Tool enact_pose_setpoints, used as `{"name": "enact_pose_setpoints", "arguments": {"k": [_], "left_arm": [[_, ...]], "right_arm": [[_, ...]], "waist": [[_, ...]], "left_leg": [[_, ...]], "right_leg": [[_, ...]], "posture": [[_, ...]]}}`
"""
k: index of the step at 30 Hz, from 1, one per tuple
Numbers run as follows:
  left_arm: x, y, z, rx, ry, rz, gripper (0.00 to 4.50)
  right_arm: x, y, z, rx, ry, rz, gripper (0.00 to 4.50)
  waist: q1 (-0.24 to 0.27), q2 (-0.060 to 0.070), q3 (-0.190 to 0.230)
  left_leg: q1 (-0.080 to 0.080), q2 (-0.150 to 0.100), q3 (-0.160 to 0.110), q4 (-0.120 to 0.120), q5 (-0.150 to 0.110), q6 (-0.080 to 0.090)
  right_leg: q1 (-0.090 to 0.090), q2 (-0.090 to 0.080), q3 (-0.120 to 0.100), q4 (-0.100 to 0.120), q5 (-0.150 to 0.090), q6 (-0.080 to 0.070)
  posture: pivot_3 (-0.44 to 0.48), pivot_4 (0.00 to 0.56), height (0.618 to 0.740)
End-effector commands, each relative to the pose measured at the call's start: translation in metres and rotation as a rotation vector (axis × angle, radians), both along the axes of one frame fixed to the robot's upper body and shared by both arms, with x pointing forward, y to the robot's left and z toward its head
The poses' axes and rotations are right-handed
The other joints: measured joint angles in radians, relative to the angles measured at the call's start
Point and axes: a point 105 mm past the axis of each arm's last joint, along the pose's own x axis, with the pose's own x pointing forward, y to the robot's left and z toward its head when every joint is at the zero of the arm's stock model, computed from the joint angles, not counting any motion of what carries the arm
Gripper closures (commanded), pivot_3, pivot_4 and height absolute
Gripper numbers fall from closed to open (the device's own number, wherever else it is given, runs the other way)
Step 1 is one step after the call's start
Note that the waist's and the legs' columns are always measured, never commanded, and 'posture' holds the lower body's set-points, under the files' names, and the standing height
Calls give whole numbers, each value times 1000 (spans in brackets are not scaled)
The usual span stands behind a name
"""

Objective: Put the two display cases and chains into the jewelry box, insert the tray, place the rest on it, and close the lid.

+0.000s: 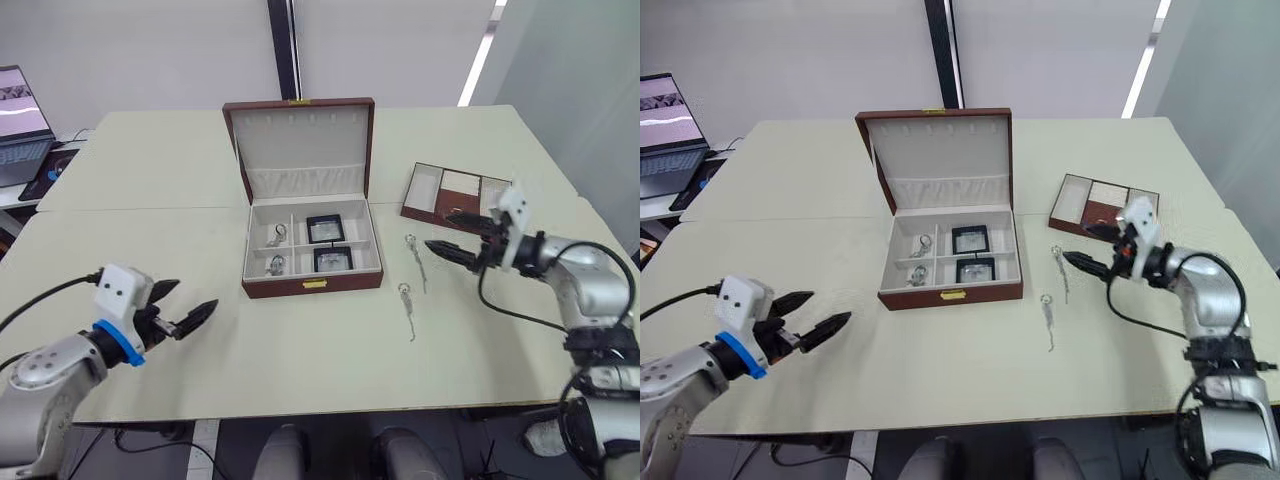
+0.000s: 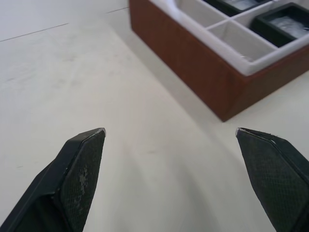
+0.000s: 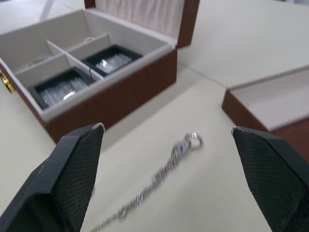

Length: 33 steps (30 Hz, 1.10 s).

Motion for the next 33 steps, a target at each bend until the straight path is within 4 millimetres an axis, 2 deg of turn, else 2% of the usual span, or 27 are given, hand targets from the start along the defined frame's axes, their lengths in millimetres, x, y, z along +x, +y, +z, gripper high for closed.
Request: {"name": "enact_pose_setpoints", "arguments": {"k": [1,6,13,33], "left_arm": [[3,17,12,43,-34,23,0],[3,35,14,69,-32,61,0],[0,47,18,87,-69,115,0],[-2,41,22,83,-97,122,0]], "right_arm": [[-16,-14,8,-31,-51,-20,7],[-31,-39,-3,-57,-27,-86,7],[-36,-60,-13,-79,3,-151,7],[-28,-62,-7,-82,0,-145,7]], "waist": [[-2,0,0],[0,0,0],[1,0,0],[1,0,0]], "left_leg": [[0,0,0,0,0,0],[0,0,0,0,0,0],[0,0,0,0,0,0],[0,0,0,0,0,0]], "right_leg": [[0,0,0,0,0,0],[0,0,0,0,0,0],[1,0,0,0,0,0],[1,0,0,0,0,0]], "posture": [[0,150,740],[0,150,740],[0,150,740],[0,150,740]]}}
